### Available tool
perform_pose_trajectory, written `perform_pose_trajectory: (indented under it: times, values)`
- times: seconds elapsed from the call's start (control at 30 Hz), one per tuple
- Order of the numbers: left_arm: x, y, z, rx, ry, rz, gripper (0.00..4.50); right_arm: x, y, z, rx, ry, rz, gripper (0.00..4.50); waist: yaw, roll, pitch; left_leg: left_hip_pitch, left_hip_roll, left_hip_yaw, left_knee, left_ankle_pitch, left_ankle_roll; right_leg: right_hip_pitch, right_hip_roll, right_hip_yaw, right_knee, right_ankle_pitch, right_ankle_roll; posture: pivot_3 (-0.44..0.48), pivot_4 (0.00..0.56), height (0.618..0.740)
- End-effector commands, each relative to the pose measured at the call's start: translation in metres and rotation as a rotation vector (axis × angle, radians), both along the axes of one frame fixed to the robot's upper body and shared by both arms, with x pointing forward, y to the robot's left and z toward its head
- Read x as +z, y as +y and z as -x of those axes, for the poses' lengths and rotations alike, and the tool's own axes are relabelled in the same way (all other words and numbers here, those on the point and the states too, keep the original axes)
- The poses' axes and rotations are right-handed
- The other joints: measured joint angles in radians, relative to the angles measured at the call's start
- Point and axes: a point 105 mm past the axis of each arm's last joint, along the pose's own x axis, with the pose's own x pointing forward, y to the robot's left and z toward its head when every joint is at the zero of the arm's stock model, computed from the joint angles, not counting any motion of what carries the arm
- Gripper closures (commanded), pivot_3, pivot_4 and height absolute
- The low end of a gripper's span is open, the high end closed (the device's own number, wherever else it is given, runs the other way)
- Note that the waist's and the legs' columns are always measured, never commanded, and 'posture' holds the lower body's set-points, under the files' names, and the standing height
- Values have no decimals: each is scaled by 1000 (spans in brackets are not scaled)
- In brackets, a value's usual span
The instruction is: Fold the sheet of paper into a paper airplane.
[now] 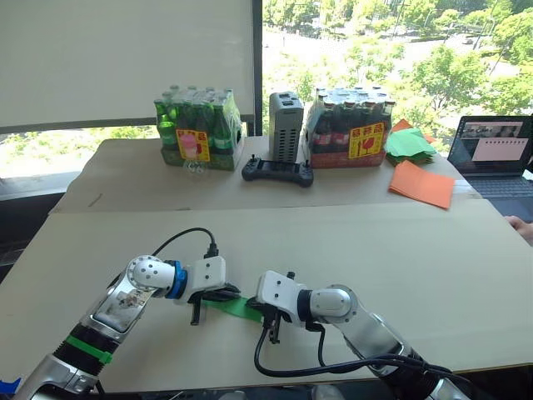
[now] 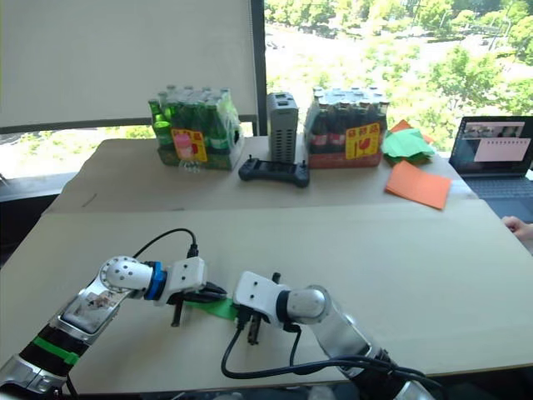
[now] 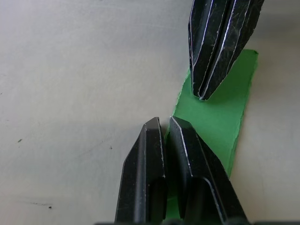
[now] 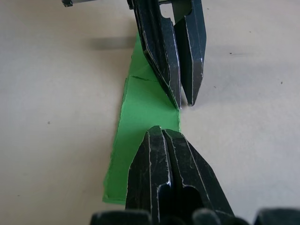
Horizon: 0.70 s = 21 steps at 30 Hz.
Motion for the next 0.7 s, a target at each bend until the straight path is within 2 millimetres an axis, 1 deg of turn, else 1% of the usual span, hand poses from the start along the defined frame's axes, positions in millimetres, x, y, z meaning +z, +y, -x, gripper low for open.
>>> perform_pose_trajectory:
  times: [0.03, 0.1, 0.17, 0.23, 0.47, 0.7]
  values:
    - [-24, 36, -1, 112, 76, -106, 4164, -12, -10, -1, -31, 38, 54, 4455, -2, 0, 0, 1, 0, 0, 0, 0, 0, 1, 0, 0, 0, 0, 0, 0, 150, 675]
    - [-23, 42, -2, 125, 77, -111, 4164, -12, -10, -2, -33, 38, 55, 4455, -4, 0, 0, 6, 0, 0, -3, -1, 1, 6, 0, 0, -1, 0, 0, 0, 150, 675]
    - [-23, 48, -2, 137, 79, -115, 4164, -12, -11, -2, -34, 39, 57, 4455, -5, 0, 0, 12, 1, 0, -7, -4, 7, 11, 0, 0, -3, -1, 0, 0, 150, 675]
    - [-23, 52, -2, 146, 79, -118, 4164, -12, -11, -2, -36, 39, 58, 4455, -6, 0, 0, 16, 1, 0, -11, -4, 7, 12, 0, 0, -4, -1, 0, 0, 150, 675]
    - [-23, 71, -1, 197, 79, -137, 4164, -13, -11, -2, -32, 38, 61, 4455, -9, 0, 0, 19, 2, 0, -15, -3, 5, 12, 2, 0, -4, -2, -2, 0, 150, 675]
    - [-25, 86, 0, 236, 75, -161, 4164, -12, -11, -2, -25, 33, 64, 4455, -9, 1, 0, 20, 2, 0, -16, -3, 5, 13, 2, 0, -4, -2, -2, 0, 150, 675]
